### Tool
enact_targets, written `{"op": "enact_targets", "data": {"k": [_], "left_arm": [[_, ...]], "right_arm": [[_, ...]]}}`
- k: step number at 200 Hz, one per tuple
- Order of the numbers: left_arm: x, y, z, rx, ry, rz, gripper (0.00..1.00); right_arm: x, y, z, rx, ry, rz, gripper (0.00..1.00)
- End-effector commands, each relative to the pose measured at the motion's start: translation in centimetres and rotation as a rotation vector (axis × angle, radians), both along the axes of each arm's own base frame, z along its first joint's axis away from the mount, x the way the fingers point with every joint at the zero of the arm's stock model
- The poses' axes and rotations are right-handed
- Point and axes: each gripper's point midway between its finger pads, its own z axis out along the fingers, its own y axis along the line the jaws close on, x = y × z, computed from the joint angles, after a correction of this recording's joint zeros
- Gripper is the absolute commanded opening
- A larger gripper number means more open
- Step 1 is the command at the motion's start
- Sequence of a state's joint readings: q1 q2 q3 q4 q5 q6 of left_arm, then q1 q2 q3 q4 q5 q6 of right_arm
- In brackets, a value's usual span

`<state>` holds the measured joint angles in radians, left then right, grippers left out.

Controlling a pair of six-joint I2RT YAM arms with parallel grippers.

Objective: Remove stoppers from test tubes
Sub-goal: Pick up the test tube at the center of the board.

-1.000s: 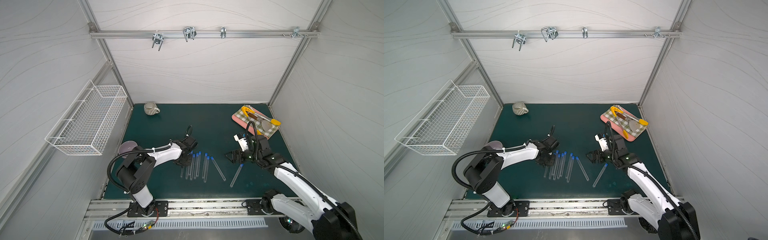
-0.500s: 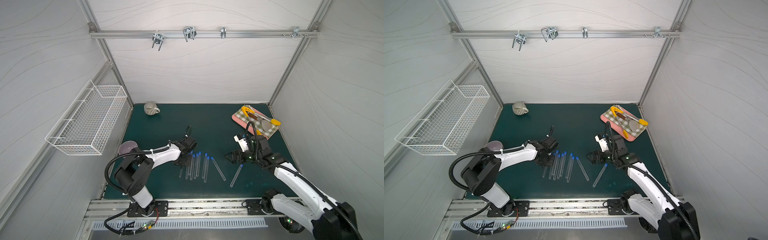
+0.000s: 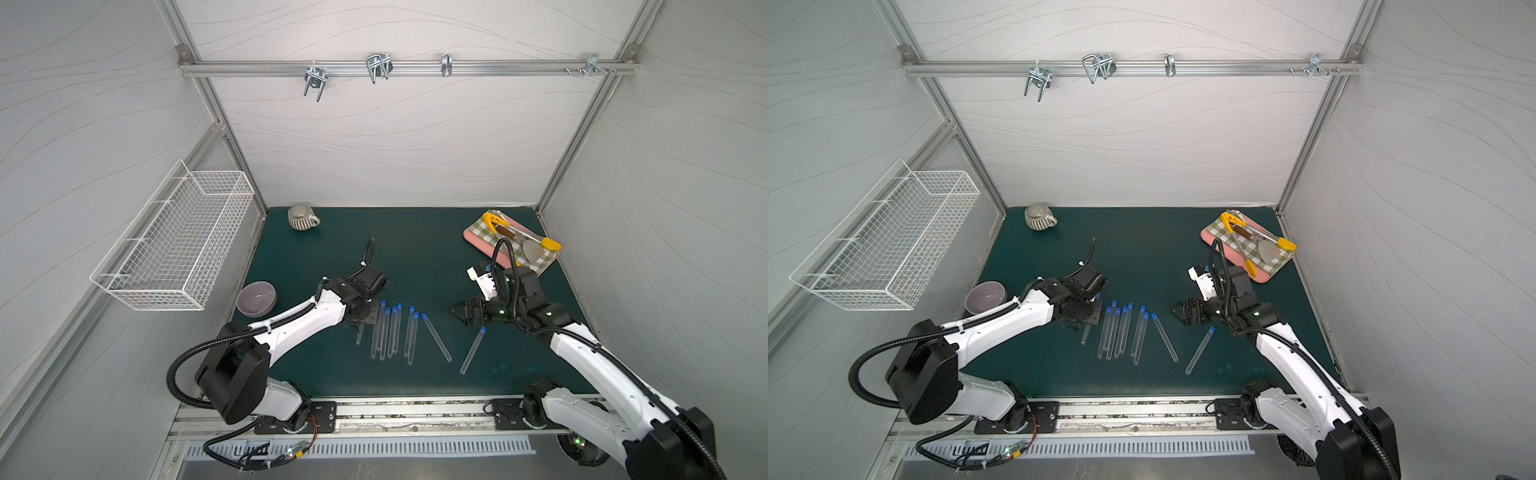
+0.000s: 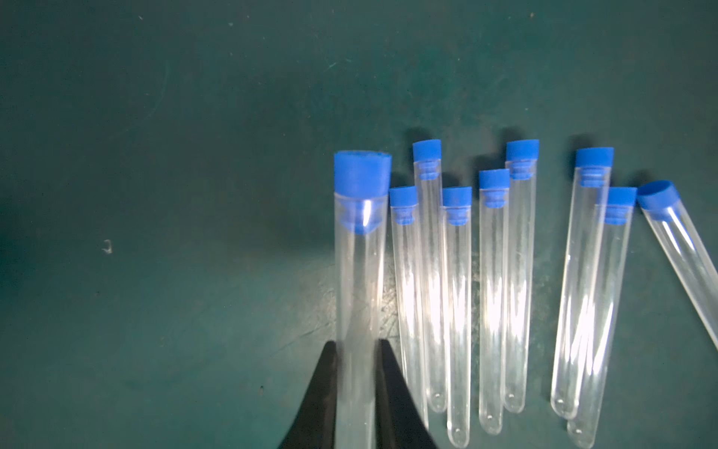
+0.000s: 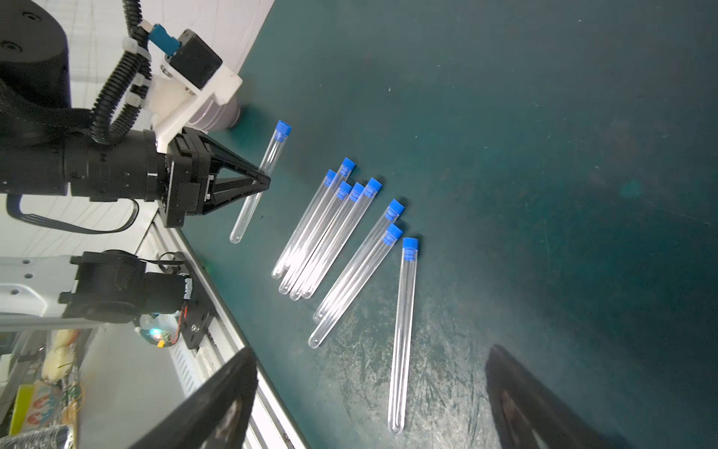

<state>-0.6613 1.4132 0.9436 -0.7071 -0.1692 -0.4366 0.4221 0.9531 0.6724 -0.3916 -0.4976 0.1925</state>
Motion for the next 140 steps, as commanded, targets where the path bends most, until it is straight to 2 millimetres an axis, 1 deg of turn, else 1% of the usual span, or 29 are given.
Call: {"op": "enact_targets", "data": {"k": [1, 12, 25, 44, 69, 92, 114, 140], "left_arm": [[0.7, 0.4, 2.6, 0.015, -0.054, -0.009, 0.00], [0.7, 0.5, 3.2, 0.018, -0.066, -0.012, 0.00], [0.8, 0.1, 3.8, -0.021, -0.096, -0.018, 0.00], [0.6, -0.5, 4.3, -0.074, -0.095, -0.016, 0.00], [0.1, -1.5, 4.2, -0.146, -0.096, -0.019, 0.00], [-0.5, -2.0, 3.9, -0.155, -0.093, -0.041, 0.00], [-1.2, -2.0, 3.8, -0.139, -0.091, -0.066, 0.00], [-1.7, -1.7, 3.8, -0.139, -0.090, -0.079, 0.00]], "right_arm": [[-0.3, 0.3, 1.7, 0.041, -0.013, 0.024, 0.91], [-0.2, 0.3, 1.8, 0.046, -0.005, 0.022, 0.91], [0.0, 0.4, 1.9, 0.054, -0.003, 0.024, 0.91], [0.3, 0.6, 2.3, 0.073, 0.014, 0.025, 0.90], [0.3, 1.2, 2.9, 0.094, 0.044, 0.051, 0.89], [0.4, 1.4, 2.5, 0.100, 0.078, 0.054, 0.88], [0.2, 1.6, 2.3, 0.114, 0.099, 0.054, 0.88], [0.0, 1.7, 2.6, 0.128, 0.102, 0.061, 0.87]]}}
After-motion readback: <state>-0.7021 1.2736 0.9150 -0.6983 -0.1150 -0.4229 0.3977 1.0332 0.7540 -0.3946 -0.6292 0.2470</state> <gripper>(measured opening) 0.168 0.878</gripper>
